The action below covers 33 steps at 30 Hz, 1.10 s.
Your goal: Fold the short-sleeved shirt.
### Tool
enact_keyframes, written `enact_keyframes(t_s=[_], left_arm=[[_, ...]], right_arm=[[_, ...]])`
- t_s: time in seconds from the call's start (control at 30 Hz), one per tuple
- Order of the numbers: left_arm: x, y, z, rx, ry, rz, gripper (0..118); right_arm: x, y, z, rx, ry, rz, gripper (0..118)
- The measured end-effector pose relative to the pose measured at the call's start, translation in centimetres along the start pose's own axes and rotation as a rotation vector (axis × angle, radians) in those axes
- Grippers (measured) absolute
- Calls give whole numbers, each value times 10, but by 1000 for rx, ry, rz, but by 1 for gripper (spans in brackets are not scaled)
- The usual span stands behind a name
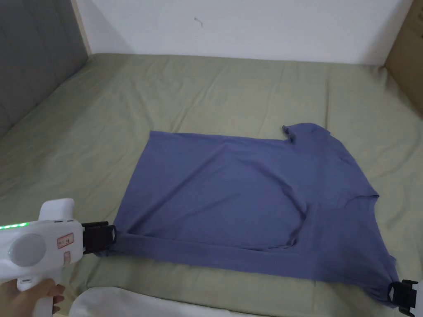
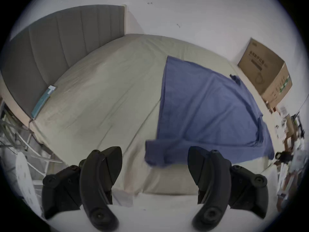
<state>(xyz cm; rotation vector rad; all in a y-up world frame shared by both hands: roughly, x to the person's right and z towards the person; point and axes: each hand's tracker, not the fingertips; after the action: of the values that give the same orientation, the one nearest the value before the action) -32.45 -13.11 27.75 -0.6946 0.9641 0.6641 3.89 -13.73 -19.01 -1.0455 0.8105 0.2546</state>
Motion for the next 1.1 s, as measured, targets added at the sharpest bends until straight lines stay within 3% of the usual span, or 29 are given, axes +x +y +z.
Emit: enact_keyframes(t_s=[0.1,0.13,0.17,0.23,0.4,0.47,0.53,0.6,0.77,0.8,0.83,0.9,0.93,1.1], left_arm=[[2,5,-27,-81,18,-45,85],[5,5,-31,-95,59,-57,78],[3,4,-34,-91,81,-61,60],[4,2,-30,-77,31,-14,6],[17,2,-12,-43,24,-47,5],[12,7,-10,-42,21,-47,5],[15,8,-7,-42,19,-50,5],[10,4,-13,-43,21,-61,5],[5,4,-18,-64,29,-74,5],[4,4,-20,-71,31,-67,5],[6,3,-18,-76,34,-61,5],[7,2,-17,-80,34,-52,5],[7,2,-16,-80,34,-52,5],[2,8,-8,-74,42,-57,5]], right_arm=[[5,3,-2,0,-9,-23,0],[5,3,-2,-2,-11,-25,0],[6,3,-1,-3,-11,-27,0],[8,4,0,0,-7,-31,0],[8,12,2,10,-3,-6,1],[5,16,3,34,-4,23,28],[4,23,-1,32,10,38,78],[10,33,-12,36,35,40,89],[24,41,-45,-28,69,-43,87],[25,40,-51,-55,73,-40,78],[25,39,-55,-73,76,-21,36],[21,34,-57,-70,49,-36,11],[20,34,-51,-61,61,-40,4],[8,45,-20,-2,57,12,4]])
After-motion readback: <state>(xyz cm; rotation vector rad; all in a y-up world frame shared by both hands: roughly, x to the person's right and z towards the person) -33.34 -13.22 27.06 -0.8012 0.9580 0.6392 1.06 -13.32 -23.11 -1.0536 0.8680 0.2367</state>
